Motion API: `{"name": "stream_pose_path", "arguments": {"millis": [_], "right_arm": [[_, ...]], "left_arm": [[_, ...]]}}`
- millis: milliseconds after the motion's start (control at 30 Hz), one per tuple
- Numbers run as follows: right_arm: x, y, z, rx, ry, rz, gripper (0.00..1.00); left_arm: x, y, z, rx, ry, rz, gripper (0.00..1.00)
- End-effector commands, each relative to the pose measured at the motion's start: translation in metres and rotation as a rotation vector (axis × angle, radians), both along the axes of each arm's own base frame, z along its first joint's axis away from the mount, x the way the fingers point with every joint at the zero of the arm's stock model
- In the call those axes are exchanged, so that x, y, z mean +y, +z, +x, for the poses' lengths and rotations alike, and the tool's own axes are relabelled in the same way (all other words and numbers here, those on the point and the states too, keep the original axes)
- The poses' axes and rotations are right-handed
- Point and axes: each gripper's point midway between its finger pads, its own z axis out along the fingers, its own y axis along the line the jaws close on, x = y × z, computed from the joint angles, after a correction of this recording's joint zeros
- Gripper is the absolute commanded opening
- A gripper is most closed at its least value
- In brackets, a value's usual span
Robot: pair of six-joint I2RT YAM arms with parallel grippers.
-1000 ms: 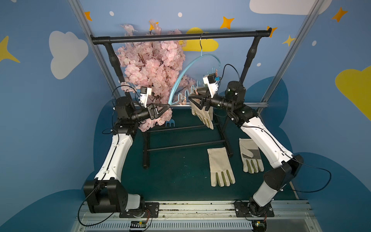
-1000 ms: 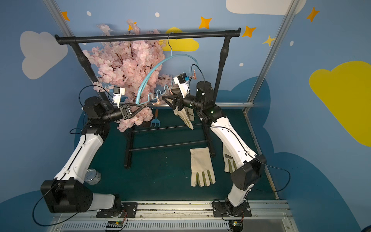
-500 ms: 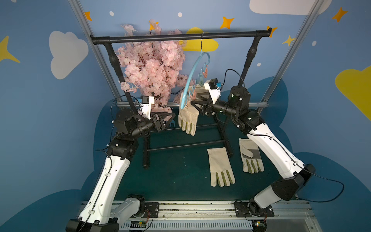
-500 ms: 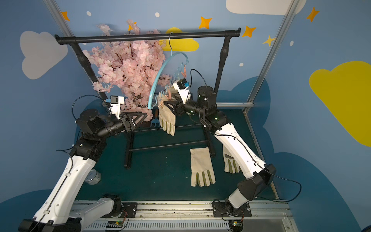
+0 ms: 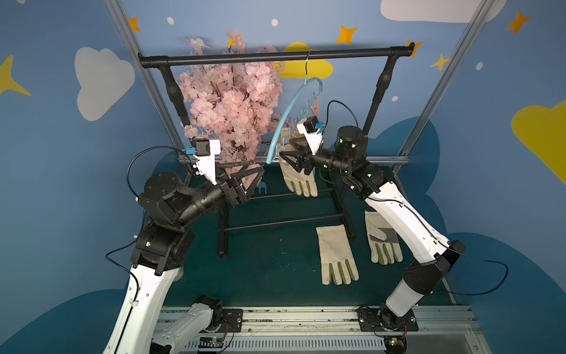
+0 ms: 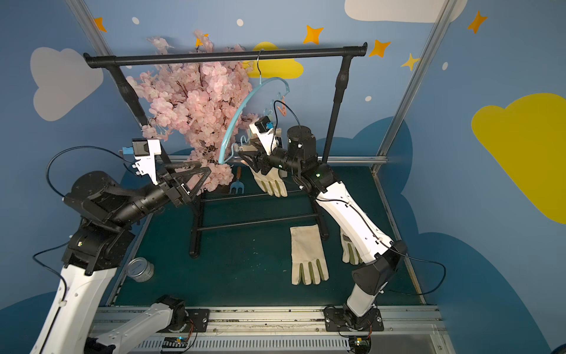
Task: Clip the gloves onto a hanger to dry
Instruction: Open the clamp at the hanger.
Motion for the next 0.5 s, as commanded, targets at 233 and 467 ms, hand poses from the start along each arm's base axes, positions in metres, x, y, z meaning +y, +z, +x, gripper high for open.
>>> {"name": "stream_pose_path", "arguments": {"millis": [233,467], "right_arm": [[0.005,0.009,-0.004,-0.021,0.009,-0.006,0.61],[0.005,0.006,-0.005,-0.02,0.013,-0.021,0.6]], "left_arm": [[-0.005,-0.017,0.051,0.015,0.09,0.146,0.75],[-0.004,-0.011,0.072,-0.029,0.135,0.175,0.66]]}}
